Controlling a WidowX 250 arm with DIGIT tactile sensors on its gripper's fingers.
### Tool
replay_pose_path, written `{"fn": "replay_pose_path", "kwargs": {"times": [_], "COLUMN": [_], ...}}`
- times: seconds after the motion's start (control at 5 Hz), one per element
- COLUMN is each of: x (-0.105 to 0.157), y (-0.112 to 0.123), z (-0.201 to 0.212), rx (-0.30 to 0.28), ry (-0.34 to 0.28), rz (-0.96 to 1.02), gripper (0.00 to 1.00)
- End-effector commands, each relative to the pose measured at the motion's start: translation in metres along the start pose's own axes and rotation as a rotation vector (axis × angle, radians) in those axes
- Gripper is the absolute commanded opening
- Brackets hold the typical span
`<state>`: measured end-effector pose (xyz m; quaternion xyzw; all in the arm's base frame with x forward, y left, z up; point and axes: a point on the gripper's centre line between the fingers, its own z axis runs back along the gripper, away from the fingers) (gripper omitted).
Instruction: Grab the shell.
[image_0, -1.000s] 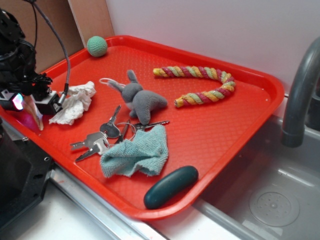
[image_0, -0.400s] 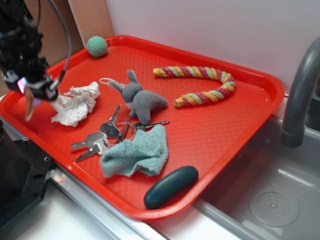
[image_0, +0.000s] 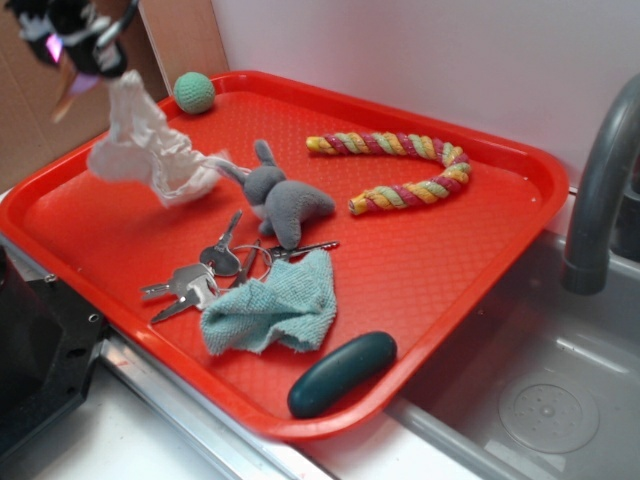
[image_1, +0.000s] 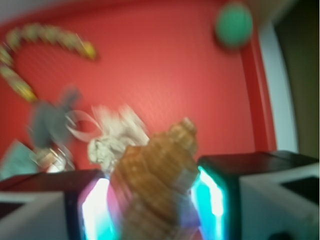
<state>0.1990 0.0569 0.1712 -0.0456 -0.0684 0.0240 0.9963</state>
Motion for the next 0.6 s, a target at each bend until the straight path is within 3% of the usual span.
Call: {"fn": "replay_pose_path", "kwargs": {"times": [0.0,0.4], "x": [0.0491,0.0405], "y": [-0.005,-0.015], "z": [0.0694,0.0683], "rx": [-0.004,0.013], "ry": [-0.003,-0.033], "rz": [-0.043,-0.033], "gripper": [0.0,0.0]}}
